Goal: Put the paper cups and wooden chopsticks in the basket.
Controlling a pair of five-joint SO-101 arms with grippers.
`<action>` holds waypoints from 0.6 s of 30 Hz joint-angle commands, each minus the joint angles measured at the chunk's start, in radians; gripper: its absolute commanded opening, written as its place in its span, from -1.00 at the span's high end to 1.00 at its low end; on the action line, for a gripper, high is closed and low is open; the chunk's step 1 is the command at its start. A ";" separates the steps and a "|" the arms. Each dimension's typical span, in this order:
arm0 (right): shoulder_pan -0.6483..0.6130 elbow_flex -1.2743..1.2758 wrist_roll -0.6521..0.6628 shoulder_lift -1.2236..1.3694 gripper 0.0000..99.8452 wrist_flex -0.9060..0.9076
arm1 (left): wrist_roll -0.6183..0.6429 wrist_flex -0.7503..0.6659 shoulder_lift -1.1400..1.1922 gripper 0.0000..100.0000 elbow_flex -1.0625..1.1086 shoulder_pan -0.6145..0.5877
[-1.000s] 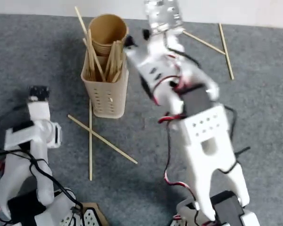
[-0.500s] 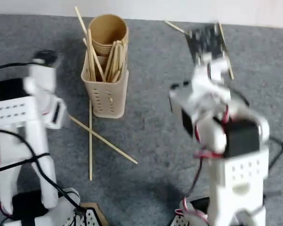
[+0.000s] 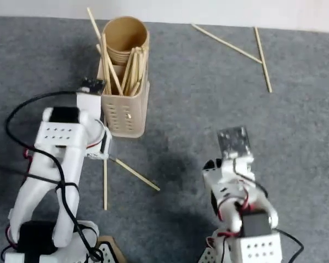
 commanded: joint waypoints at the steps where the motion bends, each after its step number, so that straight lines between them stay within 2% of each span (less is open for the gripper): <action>1: 0.015 0.070 0.015 -0.116 0.89 -0.018 | 0.025 -0.095 -0.001 0.47 0.062 0.022; 10: 0.013 0.189 0.041 -0.229 0.89 -0.025 | 0.025 -0.394 -0.001 0.47 0.303 0.031; 15: 0.013 0.191 0.041 -0.245 0.89 -0.024 | 0.025 -0.422 0.001 0.48 0.364 0.096; 18: 0.013 0.191 0.041 -0.246 0.89 -0.022 | 0.025 -0.416 -0.001 0.48 0.357 0.094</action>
